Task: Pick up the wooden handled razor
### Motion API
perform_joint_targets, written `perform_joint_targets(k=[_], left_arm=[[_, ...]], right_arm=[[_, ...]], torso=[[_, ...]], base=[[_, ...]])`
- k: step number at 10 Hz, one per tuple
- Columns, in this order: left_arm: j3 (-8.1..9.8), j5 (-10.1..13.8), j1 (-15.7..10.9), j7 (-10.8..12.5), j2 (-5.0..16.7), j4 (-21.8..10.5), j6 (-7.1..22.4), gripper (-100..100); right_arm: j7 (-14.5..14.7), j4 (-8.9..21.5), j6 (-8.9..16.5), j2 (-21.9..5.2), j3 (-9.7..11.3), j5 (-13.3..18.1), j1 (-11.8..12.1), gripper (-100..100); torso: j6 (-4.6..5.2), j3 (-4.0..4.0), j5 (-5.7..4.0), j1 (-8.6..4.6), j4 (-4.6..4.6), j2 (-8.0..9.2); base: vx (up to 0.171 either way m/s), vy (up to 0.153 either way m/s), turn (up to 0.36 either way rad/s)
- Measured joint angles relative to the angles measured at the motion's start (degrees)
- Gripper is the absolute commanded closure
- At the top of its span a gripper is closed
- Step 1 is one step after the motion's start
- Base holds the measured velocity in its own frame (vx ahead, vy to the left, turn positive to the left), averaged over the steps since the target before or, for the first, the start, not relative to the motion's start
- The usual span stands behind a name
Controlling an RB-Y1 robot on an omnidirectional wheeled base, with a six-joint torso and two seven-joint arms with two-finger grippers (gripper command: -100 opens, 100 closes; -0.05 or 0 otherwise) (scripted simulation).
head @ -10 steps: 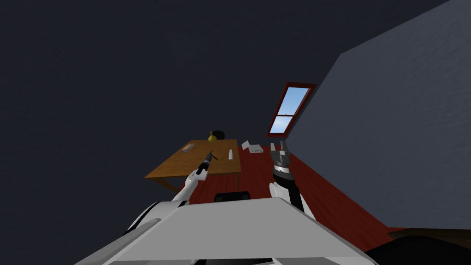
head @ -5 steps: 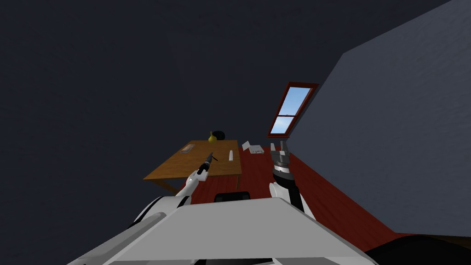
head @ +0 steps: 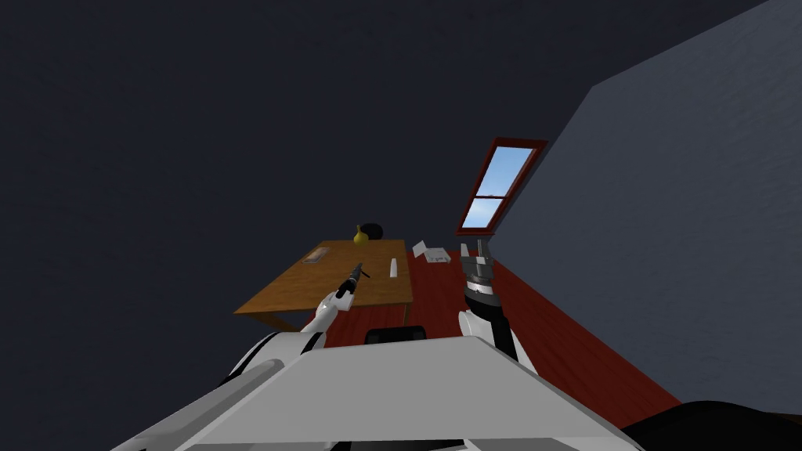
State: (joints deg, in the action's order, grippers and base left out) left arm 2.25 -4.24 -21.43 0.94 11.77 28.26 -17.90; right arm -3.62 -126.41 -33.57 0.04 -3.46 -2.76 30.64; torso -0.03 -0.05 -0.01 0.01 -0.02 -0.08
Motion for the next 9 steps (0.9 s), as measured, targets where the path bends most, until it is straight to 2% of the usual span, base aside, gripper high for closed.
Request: perform_joint_targets(k=[1, 2, 6, 7, 8, 9], left_arm=[[0.18, 0.01, 0.24, -0.19, -0.12, -0.48, -0.62, -100], [0.21, 0.01, 0.25, -0.26, -0.13, -0.55, -0.82, 100], [0.22, 0.03, 0.26, -0.23, -0.13, -0.56, -0.78, 100], [0.22, 0.02, 0.26, -0.24, -0.12, -0.55, -0.78, 0], [0.22, 0.02, 0.26, -0.24, -0.12, -0.55, -0.78, 100], [0.21, 0.02, 0.26, -0.25, -0.12, -0.55, -0.78, 0]], right_arm=[[0.00, 0.00, 0.00, 0.00, 0.00, 0.00, 0.01, 0], [0.00, 0.00, 0.00, 0.00, 0.00, 0.00, 0.00, 0], [0.00, 0.00, 0.00, 0.00, 0.00, 0.00, 0.00, 0], [0.00, 0.00, 0.00, 0.00, 0.00, 0.00, 0.00, 0], [0.00, 0.00, 0.00, 0.00, 0.00, 0.00, 0.00, 0], [0.00, 0.00, 0.00, 0.00, 0.00, 0.00, 0.00, 0]], torso=[[0.00, -0.11, 0.00, 0.00, -0.03, -0.22], [0.00, -0.03, 0.00, 0.01, -0.02, -0.04], [0.02, 0.07, -0.01, -0.02, 0.04, 0.11], [0.02, 0.07, -0.01, -0.01, 0.04, 0.11], [0.01, 0.07, 0.00, -0.01, 0.04, 0.11], [0.01, 0.07, 0.00, -0.01, 0.04, 0.11]], base=[[0.022, 0.005, -0.012], [-0.005, 0.000, 0.003], [0.000, 0.000, 0.000], [0.000, 0.000, 0.000], [0.000, 0.000, 0.000], [0.000, 0.000, 0.000]])
